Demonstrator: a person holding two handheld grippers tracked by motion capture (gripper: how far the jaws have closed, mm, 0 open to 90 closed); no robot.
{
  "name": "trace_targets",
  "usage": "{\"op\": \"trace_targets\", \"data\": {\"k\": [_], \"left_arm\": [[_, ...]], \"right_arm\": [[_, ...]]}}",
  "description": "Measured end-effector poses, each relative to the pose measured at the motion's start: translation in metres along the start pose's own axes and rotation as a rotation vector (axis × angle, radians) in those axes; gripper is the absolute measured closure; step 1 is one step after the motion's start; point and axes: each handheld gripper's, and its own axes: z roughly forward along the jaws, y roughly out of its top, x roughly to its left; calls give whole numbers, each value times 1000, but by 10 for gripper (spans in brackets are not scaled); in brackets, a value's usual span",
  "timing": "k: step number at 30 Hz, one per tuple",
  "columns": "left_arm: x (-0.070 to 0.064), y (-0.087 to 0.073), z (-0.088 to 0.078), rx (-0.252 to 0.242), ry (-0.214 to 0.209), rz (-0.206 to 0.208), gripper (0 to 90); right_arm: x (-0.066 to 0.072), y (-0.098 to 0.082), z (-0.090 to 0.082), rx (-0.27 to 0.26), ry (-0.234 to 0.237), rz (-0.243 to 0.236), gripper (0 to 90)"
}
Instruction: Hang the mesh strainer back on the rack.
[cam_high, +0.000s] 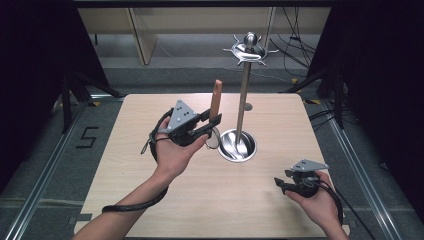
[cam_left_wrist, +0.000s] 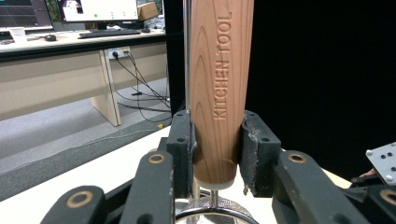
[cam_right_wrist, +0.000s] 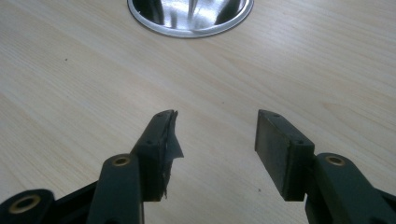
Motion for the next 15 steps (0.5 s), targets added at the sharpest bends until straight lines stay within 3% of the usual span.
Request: {"op": "trace_targets", "data": {"k": [3, 10, 13, 15], "left_arm": [[-1, 1, 2, -4, 4, 2, 677], [-2, 4, 4, -9, 20, 10, 677], [-2, 5, 6, -12, 31, 14, 677], [-3, 6, 8, -13, 37, 21, 677]], "right_arm": [[-2, 0, 1, -11, -2, -29, 486], [-1, 1, 0, 0, 2, -9, 486], [-2, 0, 1, -10, -2, -31, 486], [0, 1, 0, -2, 3, -4, 486]]}}
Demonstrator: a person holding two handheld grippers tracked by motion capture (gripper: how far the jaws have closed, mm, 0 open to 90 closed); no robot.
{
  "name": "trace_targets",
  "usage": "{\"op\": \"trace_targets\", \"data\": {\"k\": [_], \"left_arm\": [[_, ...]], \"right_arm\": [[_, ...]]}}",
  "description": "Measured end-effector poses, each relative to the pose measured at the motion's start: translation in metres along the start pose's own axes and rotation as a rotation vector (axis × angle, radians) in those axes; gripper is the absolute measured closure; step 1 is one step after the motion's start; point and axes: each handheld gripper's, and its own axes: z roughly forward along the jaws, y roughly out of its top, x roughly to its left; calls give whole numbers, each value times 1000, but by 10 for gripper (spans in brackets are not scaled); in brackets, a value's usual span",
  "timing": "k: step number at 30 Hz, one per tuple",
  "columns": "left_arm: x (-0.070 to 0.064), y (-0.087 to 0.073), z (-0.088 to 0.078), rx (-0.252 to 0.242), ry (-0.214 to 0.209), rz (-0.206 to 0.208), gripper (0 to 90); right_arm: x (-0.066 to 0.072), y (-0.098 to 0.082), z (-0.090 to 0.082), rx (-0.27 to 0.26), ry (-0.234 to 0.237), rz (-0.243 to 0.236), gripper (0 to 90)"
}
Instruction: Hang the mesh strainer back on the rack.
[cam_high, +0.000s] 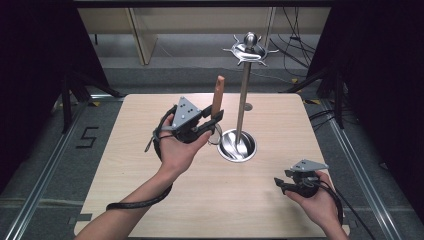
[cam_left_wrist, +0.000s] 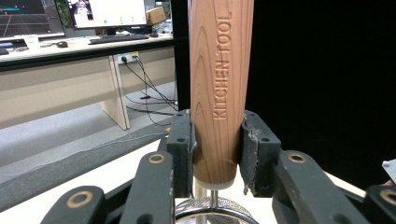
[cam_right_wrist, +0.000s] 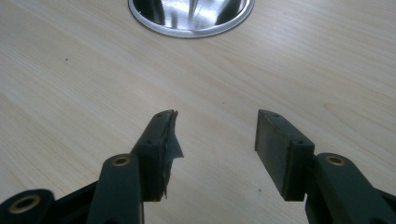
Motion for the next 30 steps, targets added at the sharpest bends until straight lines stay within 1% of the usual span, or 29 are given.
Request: {"op": "trace_targets", "data": {"k": [3, 4, 8, 10, 11, 15, 16, 19, 20, 21, 22, 23, 24, 26, 27, 28, 29, 30], "left_arm": [[-1, 0, 1, 0, 4, 1, 677], [-1, 1, 2, -1, 10, 4, 677], [-1, 2, 3, -5, 16, 0, 677], [-1, 2, 4, -4, 18, 3, 677], [-1, 3, 4, -3, 21, 4, 677], [-1, 4, 5, -4, 26, 5, 677], [-1, 4, 5, -7, 26, 4, 677], [-2, 5, 6, -6, 27, 7, 677], [-2, 6, 6, -8, 28, 10, 677], [-2, 6, 6, -8, 28, 10, 677], [-2, 7, 7, -10, 31, 10, 677], [-2, 7, 7, -11, 30, 12, 677], [-3, 8, 7, -11, 30, 11, 677], [-4, 9, 8, -14, 31, 11, 676], [-4, 10, 8, -16, 30, 12, 677], [-4, 10, 9, -16, 30, 13, 677], [-5, 10, 9, -16, 31, 13, 677], [-5, 11, 10, -17, 32, 12, 677]], "right_arm": [[0, 0, 0, -6, -1, -1, 486], [-2, -1, 1, -11, -5, -25, 487], [-2, -1, 1, -11, -5, -26, 486], [0, 0, 0, -7, -1, -3, 486], [-2, -1, 1, -12, -5, -26, 486], [-2, -1, 0, -8, -5, -26, 486], [0, 0, 0, -8, -2, -3, 486], [0, 0, 0, -8, -2, -3, 486], [-2, -1, 0, -7, -6, -24, 486], [-2, -1, 0, -7, -6, -24, 486], [-1, 0, 0, -12, -3, -14, 486], [-1, 0, 0, -12, -3, -14, 486], [0, 0, 0, -7, -2, -2, 486], [1, 0, 0, -3, -1, 5, 486], [0, 0, 0, -8, -1, -3, 486], [0, 0, 0, 1, 6, 0, 486], [-2, -1, 0, -8, -6, -24, 486], [-2, -1, 0, -8, -4, -26, 486]]}}
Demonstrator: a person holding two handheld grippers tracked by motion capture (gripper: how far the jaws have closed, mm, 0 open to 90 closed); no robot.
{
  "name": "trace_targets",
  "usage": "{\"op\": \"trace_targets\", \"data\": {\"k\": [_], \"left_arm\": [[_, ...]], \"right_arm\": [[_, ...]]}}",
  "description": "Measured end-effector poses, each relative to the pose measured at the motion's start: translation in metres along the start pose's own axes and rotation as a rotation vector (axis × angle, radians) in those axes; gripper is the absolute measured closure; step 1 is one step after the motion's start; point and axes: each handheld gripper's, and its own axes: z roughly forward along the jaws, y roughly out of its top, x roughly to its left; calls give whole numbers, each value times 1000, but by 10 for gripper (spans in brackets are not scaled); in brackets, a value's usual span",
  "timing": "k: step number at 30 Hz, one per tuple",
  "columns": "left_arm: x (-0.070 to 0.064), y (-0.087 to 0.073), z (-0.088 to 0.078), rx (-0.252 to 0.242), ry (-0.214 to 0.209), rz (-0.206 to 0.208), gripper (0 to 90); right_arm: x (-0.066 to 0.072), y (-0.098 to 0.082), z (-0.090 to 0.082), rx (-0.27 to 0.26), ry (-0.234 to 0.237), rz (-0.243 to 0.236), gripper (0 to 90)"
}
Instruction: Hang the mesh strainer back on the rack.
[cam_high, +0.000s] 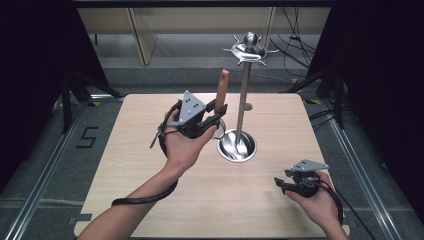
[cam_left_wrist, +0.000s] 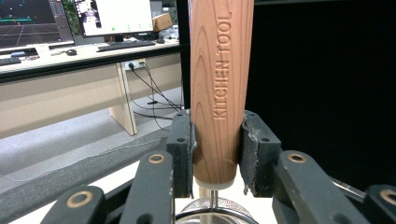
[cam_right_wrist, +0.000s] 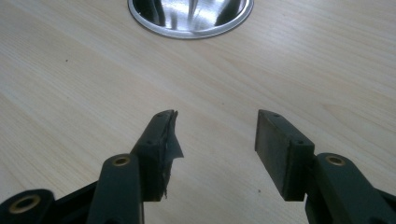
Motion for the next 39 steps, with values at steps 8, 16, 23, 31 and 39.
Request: {"op": "trace_targets", "data": {"k": [8, 16, 23, 31, 39], "left_arm": [[-1, 2, 3, -5, 10, 4, 677], [-3, 5, 6, -10, 18, 8, 677], [-3, 9, 9, -11, 31, 10, 677], [-4, 11, 14, -9, 37, 17, 677], [-6, 13, 18, -8, 40, 11, 677]], "right_arm": [[0, 0, 0, 0, 0, -1, 486], [2, 1, 0, 1, 4, 23, 486], [0, 0, 0, 0, 1, 1, 486], [2, 0, 0, 0, 5, 24, 486], [2, 0, 0, 1, 7, 24, 486]]}}
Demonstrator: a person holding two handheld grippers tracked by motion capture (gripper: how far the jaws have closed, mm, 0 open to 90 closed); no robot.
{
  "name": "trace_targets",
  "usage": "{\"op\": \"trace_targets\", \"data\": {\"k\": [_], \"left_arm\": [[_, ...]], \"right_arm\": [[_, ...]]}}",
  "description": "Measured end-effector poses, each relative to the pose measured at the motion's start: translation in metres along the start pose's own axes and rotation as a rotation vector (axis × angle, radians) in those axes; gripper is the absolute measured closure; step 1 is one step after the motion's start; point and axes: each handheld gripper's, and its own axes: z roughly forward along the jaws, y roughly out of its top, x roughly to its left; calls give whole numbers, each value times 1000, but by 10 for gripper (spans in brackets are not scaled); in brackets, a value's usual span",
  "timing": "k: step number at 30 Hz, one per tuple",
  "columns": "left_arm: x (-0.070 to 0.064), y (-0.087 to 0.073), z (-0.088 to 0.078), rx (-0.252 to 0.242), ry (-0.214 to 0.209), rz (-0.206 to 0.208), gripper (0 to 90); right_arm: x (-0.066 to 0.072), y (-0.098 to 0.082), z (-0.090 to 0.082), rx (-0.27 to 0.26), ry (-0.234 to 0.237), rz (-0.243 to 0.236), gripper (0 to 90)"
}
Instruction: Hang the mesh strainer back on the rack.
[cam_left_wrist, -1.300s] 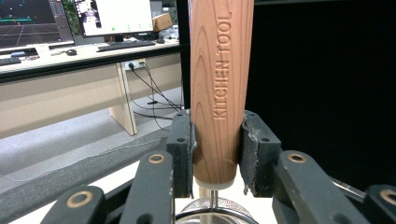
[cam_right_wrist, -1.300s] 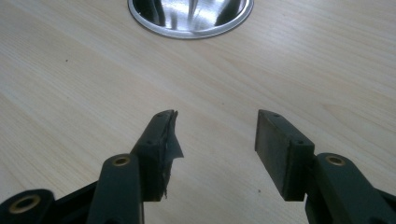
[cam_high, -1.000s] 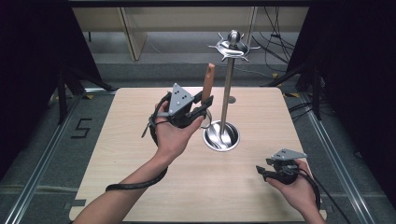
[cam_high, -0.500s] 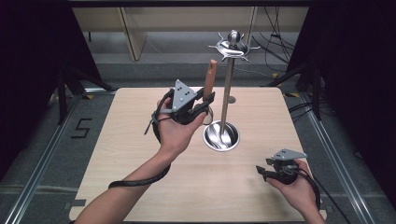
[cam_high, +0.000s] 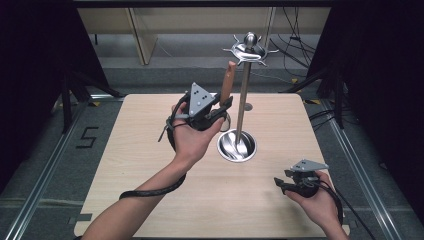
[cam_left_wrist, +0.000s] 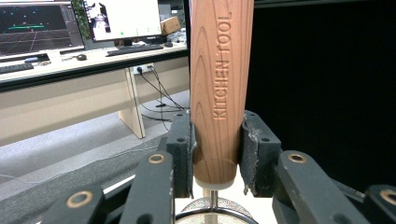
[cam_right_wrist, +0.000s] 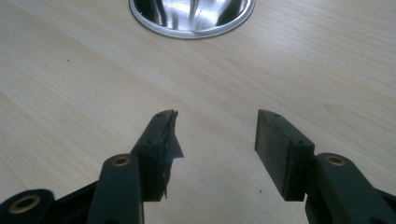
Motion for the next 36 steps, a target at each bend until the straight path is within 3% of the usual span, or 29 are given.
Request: {"op": "trace_targets", "data": {"k": [12, 36], "left_arm": [[0, 3, 4, 5, 4, 2, 677], [-1, 4, 14, 26, 8, 8, 676]], "right_arm": [[-2, 0, 0, -1, -2, -21, 486], [0, 0, 0, 7, 4, 1, 486]]}}
